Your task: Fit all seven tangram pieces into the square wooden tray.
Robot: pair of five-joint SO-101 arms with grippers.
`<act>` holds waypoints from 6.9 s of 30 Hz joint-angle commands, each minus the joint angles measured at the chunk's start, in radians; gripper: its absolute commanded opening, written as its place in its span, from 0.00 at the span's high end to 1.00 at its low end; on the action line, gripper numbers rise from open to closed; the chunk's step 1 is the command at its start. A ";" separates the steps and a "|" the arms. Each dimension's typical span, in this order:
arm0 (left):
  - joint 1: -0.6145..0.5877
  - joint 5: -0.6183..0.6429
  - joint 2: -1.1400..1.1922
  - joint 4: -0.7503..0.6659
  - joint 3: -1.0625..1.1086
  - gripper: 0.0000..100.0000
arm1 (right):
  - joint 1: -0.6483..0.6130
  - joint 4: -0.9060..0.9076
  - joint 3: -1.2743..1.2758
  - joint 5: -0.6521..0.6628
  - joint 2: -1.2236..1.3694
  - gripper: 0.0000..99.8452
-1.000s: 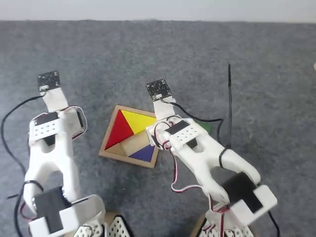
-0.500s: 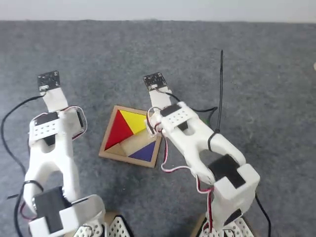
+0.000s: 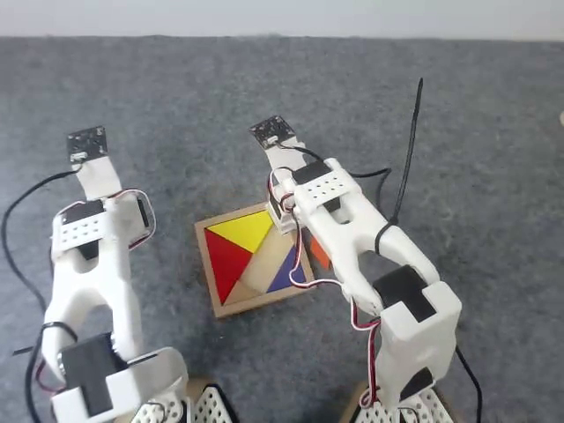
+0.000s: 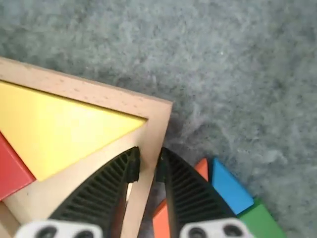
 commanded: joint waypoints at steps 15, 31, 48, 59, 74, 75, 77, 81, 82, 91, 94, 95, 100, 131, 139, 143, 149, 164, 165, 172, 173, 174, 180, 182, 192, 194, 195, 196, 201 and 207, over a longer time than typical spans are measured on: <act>0.009 0.002 -0.012 -0.008 -0.010 0.99 | 0.030 0.246 0.077 0.107 -0.349 0.78; 0.009 -0.014 -0.012 -0.012 -0.005 0.99 | 0.137 -0.058 0.580 0.384 -0.573 0.78; 0.012 -0.014 -0.005 -0.015 -0.004 0.99 | 0.249 -0.234 0.667 0.873 -0.570 0.78; 0.012 -0.014 -0.006 -0.015 -0.004 0.99 | 0.242 -0.133 0.473 0.816 -0.321 0.78; 0.012 -0.014 -0.008 -0.015 -0.004 0.99 | 0.308 -0.127 0.399 0.815 -0.285 0.78; 0.012 -0.014 -0.008 -0.015 -0.004 0.99 | 0.308 -0.127 0.399 0.816 -0.285 0.80; 0.012 -0.014 -0.008 -0.015 -0.004 0.99 | 0.308 -0.127 0.399 0.818 -0.283 0.85; 0.012 -0.014 -0.008 -0.015 -0.004 0.99 | 0.308 -0.127 0.399 0.818 -0.283 0.95; 0.012 -0.014 -0.008 -0.015 -0.004 0.99 | 0.308 -0.127 0.399 0.818 -0.283 0.96; 0.012 -0.014 -0.008 -0.015 -0.004 0.99 | 0.311 -0.114 0.399 0.819 -0.285 0.96; 0.012 -0.014 -0.008 -0.015 -0.004 0.99 | 0.306 -0.090 0.379 0.825 -0.286 0.84; 0.012 -0.014 -0.008 -0.015 -0.004 0.99 | 0.306 -0.085 0.370 0.844 -0.285 0.80; 0.012 -0.014 -0.009 -0.015 -0.004 0.99 | 0.303 -0.074 0.356 0.884 -0.278 0.70; 0.012 -0.014 -0.009 -0.015 -0.004 0.99 | 0.363 0.148 0.003 0.790 -0.041 0.94; 0.012 -0.014 -0.009 -0.015 -0.004 0.99 | 0.318 0.171 0.141 0.695 -0.312 0.94; 0.012 -0.014 -0.009 -0.015 -0.004 0.99 | 0.193 0.171 0.218 0.615 -0.421 0.94; 0.012 -0.014 -0.011 -0.015 -0.004 0.99 | -0.058 0.162 0.242 0.448 -0.437 0.94; 0.023 -0.012 -0.003 -0.025 -0.002 0.99 | -0.297 -0.093 0.316 0.258 -0.325 0.94; 0.023 -0.012 -0.003 -0.025 -0.002 0.99 | -0.303 -0.099 0.318 0.258 -0.314 0.94; 0.023 -0.012 -0.003 -0.025 -0.002 0.99 | -0.306 -0.099 0.318 0.273 -0.283 0.94; 0.023 -0.012 -0.003 -0.025 -0.002 0.99 | -0.309 -0.094 0.318 0.288 -0.283 0.94; 0.023 -0.012 -0.003 -0.025 -0.002 0.99 | -0.311 -0.094 0.321 0.304 -0.283 0.93; 0.023 -0.012 -0.003 -0.025 -0.002 0.99 | -0.312 -0.091 0.322 0.322 -0.283 0.71; 0.023 -0.012 -0.003 -0.025 -0.002 0.99 | -0.312 -0.091 0.324 0.322 -0.283 0.68; 0.023 -0.012 -0.003 -0.025 -0.002 0.99 | -0.274 0.013 0.304 0.324 -0.394 0.72; 0.023 -0.012 -0.003 -0.025 -0.002 0.99 | -0.229 0.008 0.322 0.324 -0.441 0.76; 0.023 -0.012 -0.003 -0.025 -0.002 0.99 | -0.208 0.002 0.334 0.322 -0.464 0.80; 0.023 -0.012 -0.003 -0.023 -0.002 0.99 | -0.191 -0.015 0.351 0.316 -0.483 0.84; 0.023 -0.012 -0.003 -0.023 -0.002 0.99 | -0.170 -0.208 0.519 0.316 -0.524 0.99; 0.023 -0.012 -0.003 -0.023 -0.002 0.99 | -0.170 -0.358 0.608 0.322 -0.495 0.96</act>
